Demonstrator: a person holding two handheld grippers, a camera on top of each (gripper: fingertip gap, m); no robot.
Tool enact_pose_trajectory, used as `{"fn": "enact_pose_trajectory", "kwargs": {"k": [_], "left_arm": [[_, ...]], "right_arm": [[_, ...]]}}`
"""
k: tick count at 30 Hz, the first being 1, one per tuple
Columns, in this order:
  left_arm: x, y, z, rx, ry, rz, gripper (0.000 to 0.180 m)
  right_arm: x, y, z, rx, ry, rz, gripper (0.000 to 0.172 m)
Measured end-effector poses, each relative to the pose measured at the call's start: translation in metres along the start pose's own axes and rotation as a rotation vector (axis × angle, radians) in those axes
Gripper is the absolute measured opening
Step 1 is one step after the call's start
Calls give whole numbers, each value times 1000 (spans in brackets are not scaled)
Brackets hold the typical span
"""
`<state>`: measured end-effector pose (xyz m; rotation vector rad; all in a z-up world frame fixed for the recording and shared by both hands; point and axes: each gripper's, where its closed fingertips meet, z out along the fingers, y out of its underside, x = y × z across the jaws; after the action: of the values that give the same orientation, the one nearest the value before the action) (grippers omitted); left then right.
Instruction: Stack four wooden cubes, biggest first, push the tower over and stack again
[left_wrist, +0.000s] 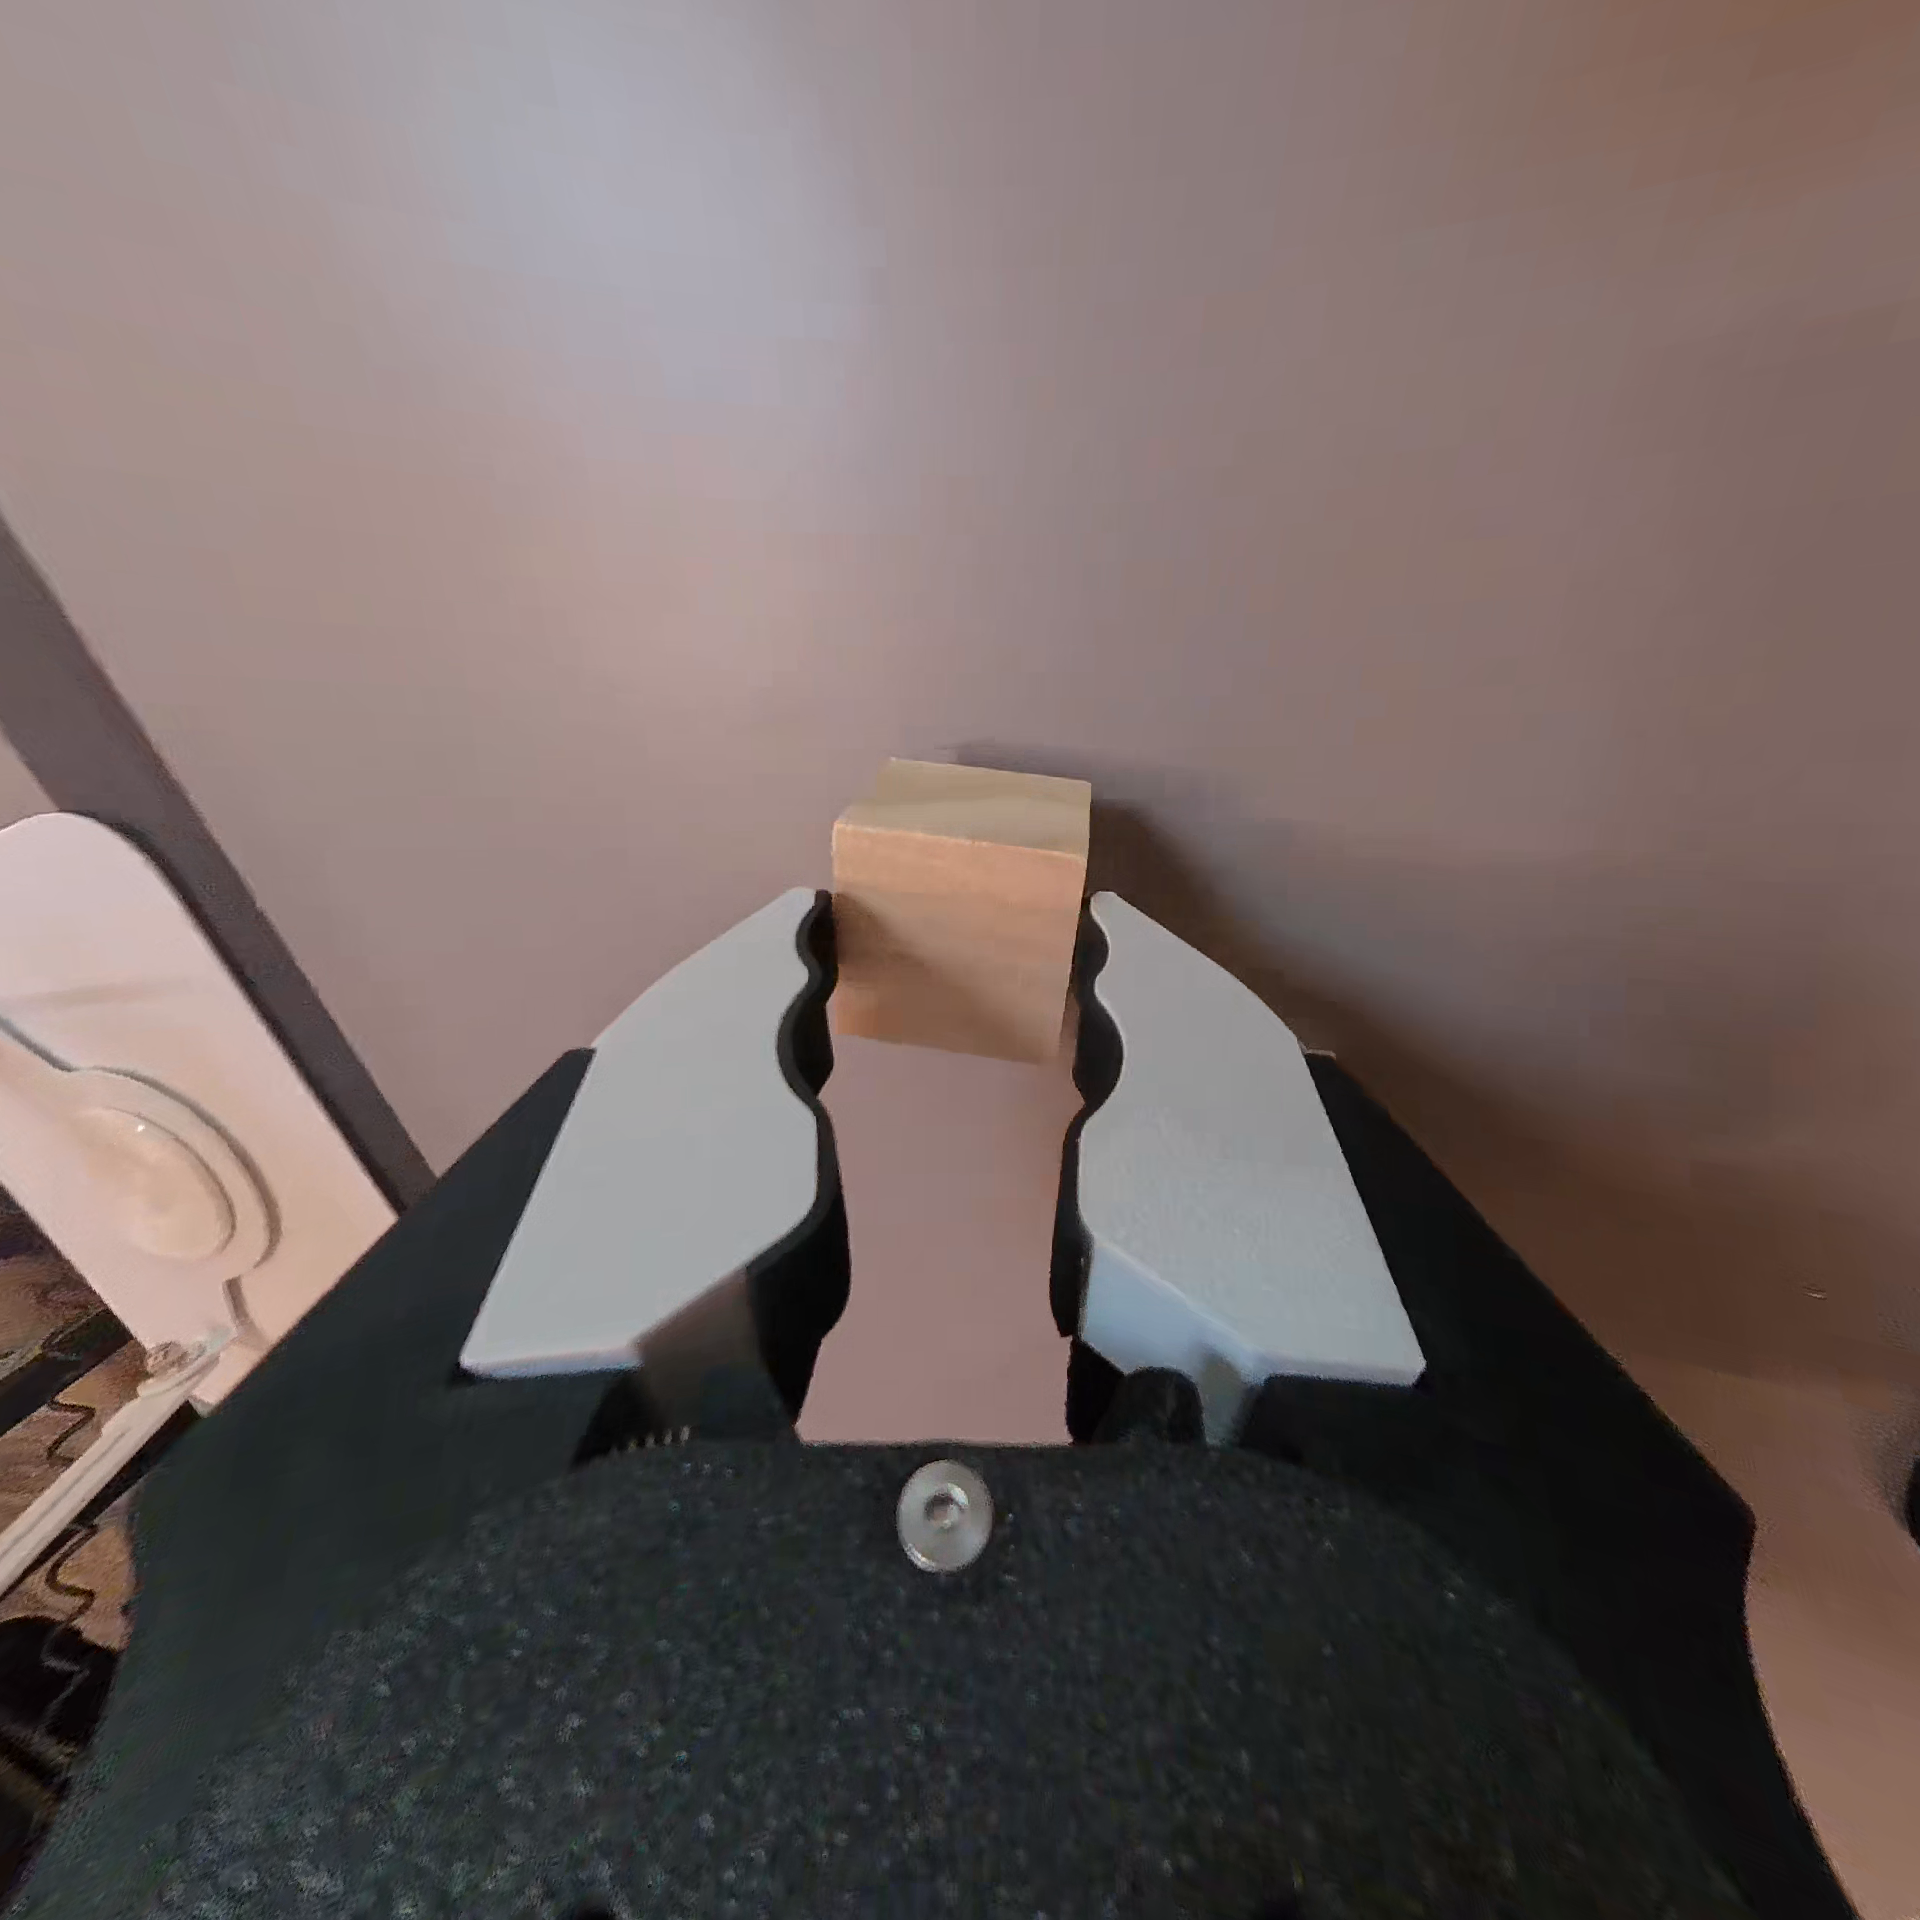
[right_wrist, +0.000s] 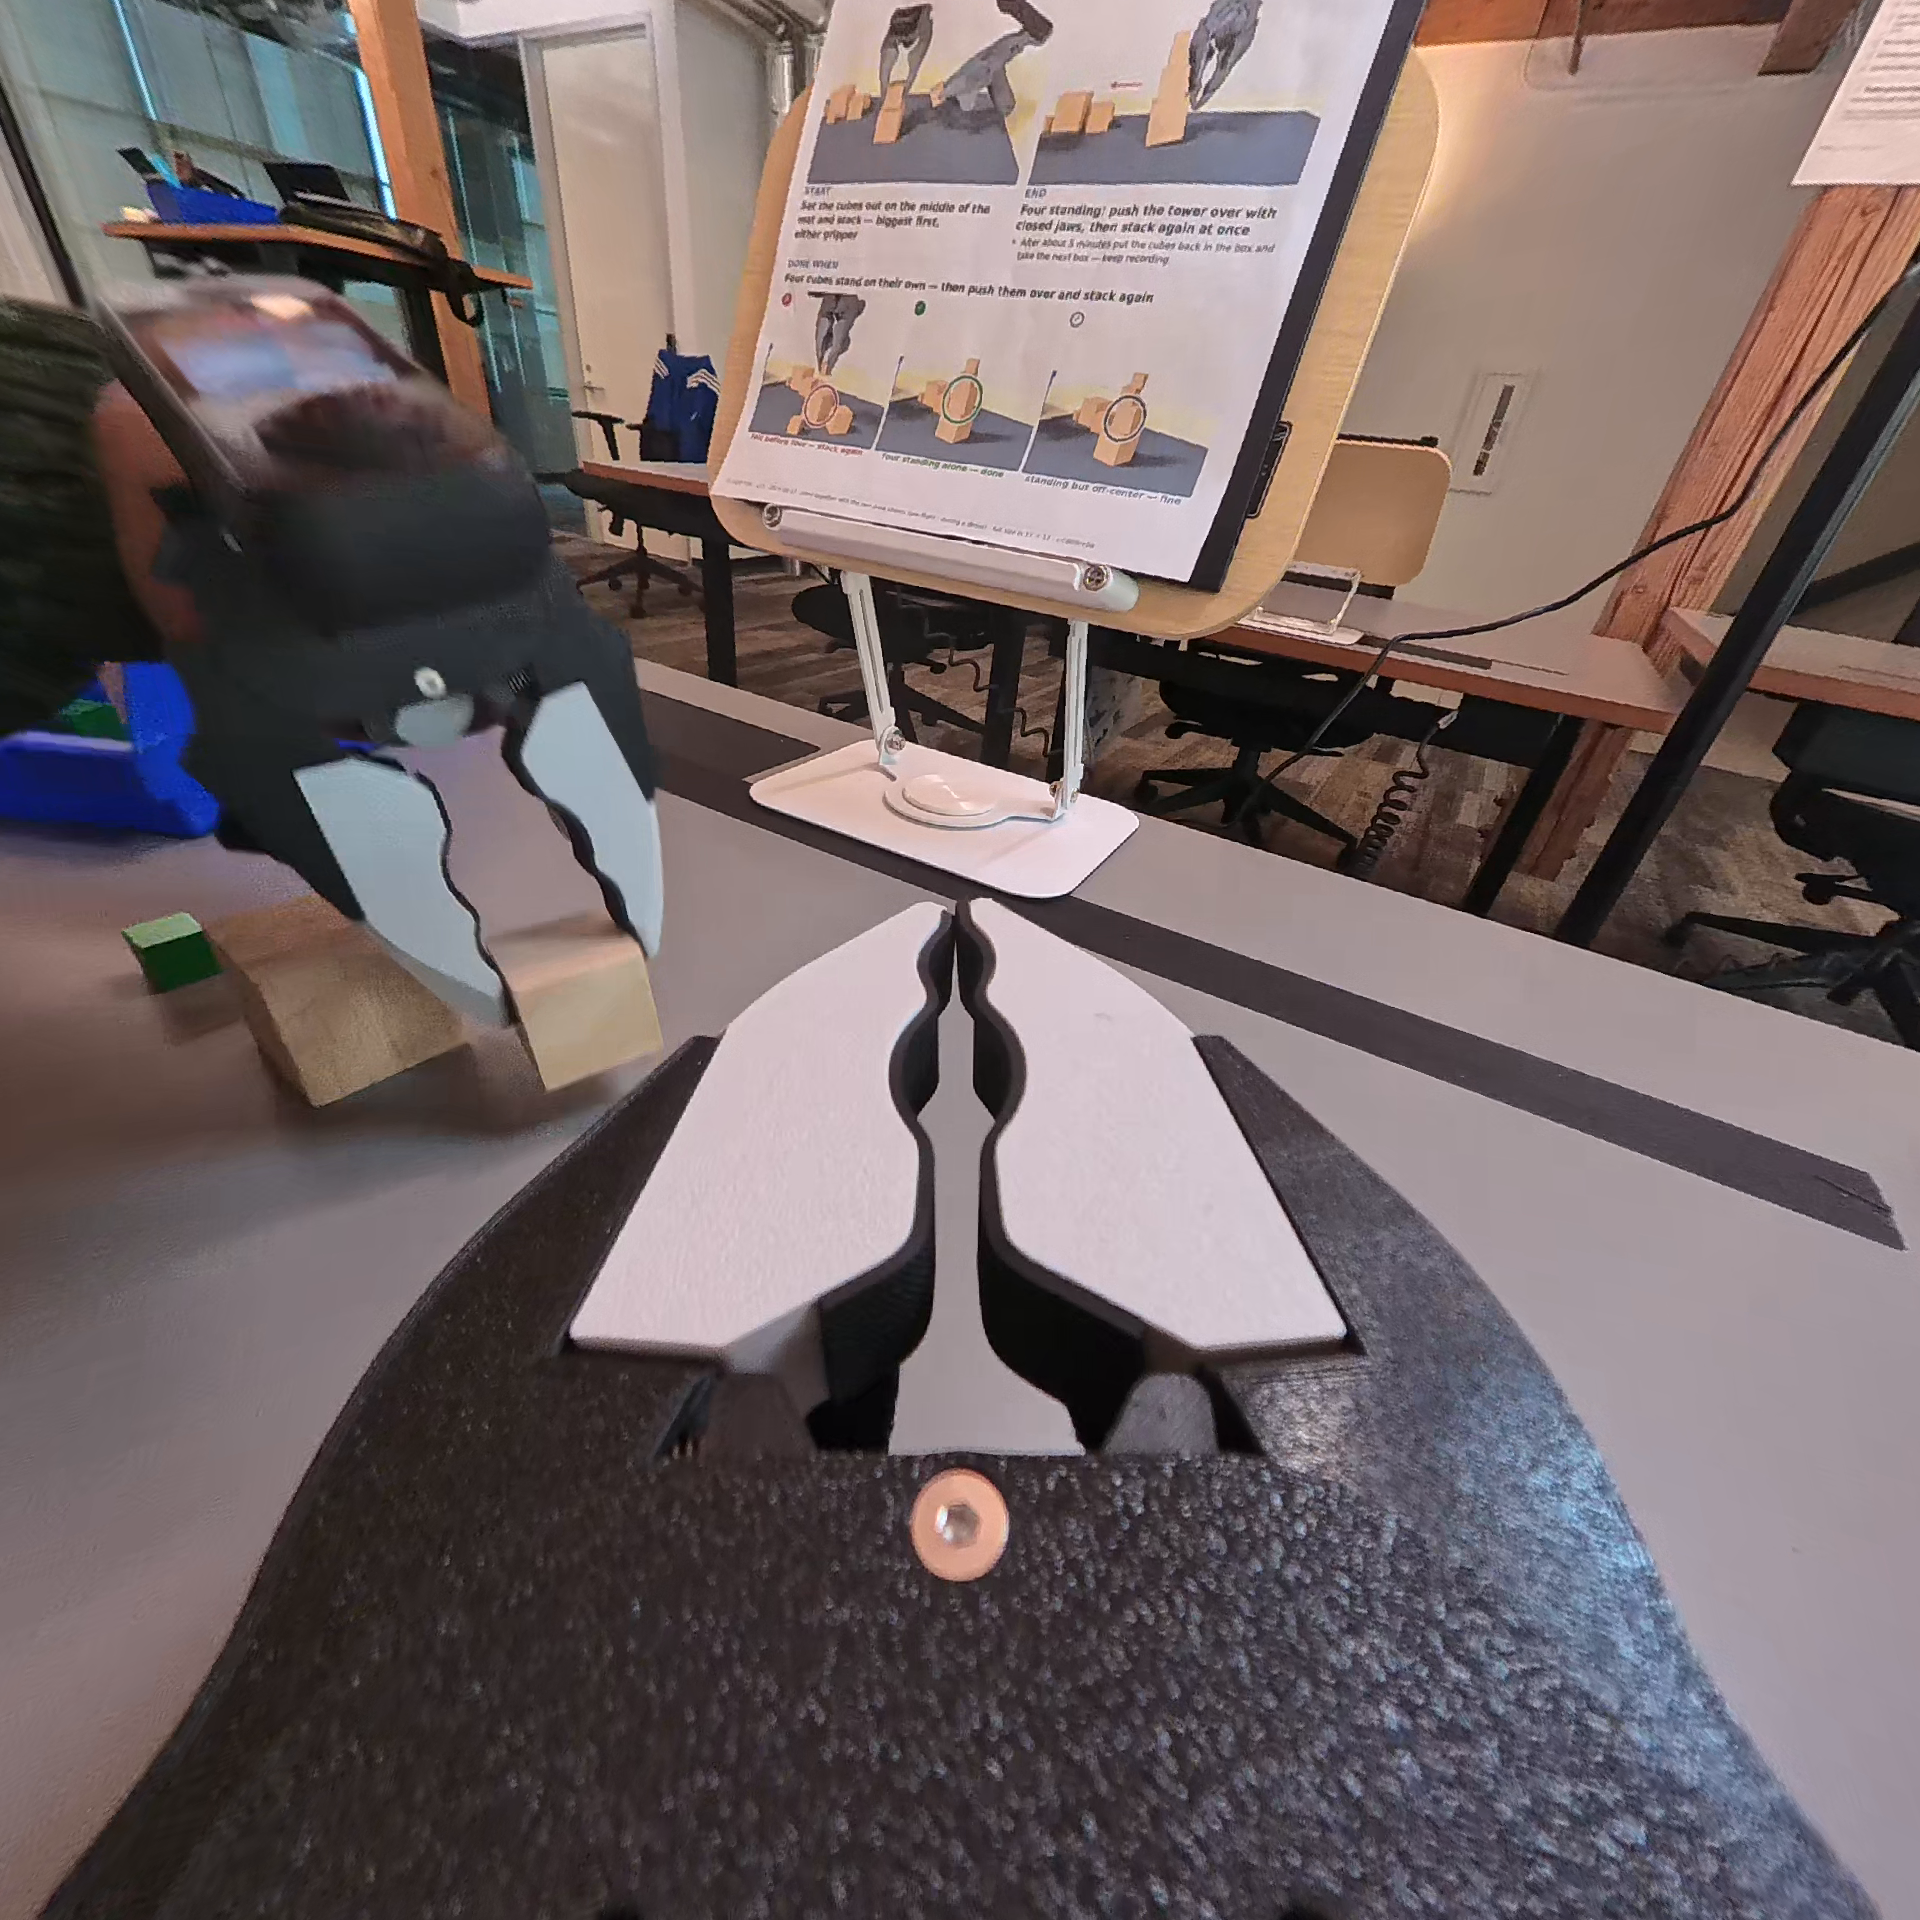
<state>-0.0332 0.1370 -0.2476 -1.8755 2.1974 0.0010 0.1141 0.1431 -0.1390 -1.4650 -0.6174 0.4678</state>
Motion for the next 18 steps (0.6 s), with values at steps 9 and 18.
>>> {"fn": "enact_pose_trajectory", "kwargs": {"k": [9, 18], "left_arm": [[2, 42, -74, -21, -102, -125, 44], [46, 77, -83, -52, -15, -212, 44]], "right_arm": [[-2, -1, 0, 2, -4, -1, 0], [1, -5, -3, 26, 24, 11, 0]]}}
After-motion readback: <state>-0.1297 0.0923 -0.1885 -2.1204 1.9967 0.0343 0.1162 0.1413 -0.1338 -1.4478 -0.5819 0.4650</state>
